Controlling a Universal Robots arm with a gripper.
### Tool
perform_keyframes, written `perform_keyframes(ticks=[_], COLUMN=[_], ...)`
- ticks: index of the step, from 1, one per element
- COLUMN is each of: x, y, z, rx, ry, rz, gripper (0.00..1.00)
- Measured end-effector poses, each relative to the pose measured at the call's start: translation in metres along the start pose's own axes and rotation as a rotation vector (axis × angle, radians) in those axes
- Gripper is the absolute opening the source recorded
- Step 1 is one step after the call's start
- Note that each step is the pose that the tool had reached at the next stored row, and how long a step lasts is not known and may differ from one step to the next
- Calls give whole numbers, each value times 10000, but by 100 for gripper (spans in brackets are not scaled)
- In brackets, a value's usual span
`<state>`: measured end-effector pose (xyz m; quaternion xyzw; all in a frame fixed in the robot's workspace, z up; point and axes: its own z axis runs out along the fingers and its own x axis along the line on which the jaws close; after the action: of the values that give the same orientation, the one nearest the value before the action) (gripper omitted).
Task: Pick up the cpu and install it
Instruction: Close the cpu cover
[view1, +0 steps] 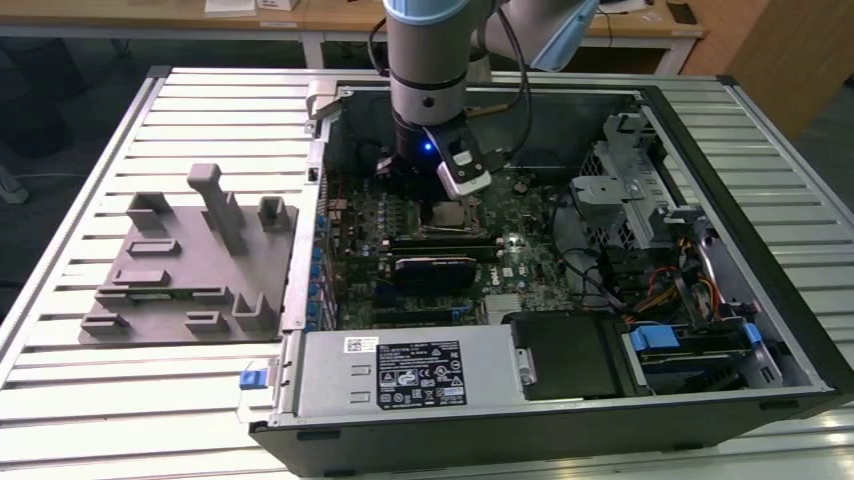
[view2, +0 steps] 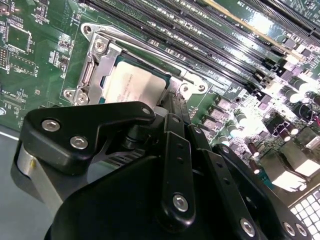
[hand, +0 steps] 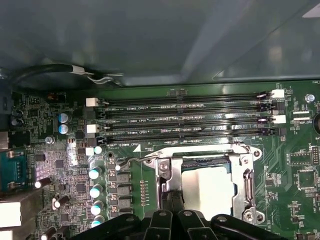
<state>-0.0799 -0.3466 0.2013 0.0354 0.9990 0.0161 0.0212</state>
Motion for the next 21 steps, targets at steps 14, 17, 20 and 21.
perform_keyframes(ticks=[14,17,20,21], x=[-11,-24,-35,-38], y=[30,34,38,39], z=[9,11,12,12], rx=[40,40,42,43], ry=[-2,-3,-3,-3], rz=[-37,-36,-36,-36], gripper=[11,11,11,11])
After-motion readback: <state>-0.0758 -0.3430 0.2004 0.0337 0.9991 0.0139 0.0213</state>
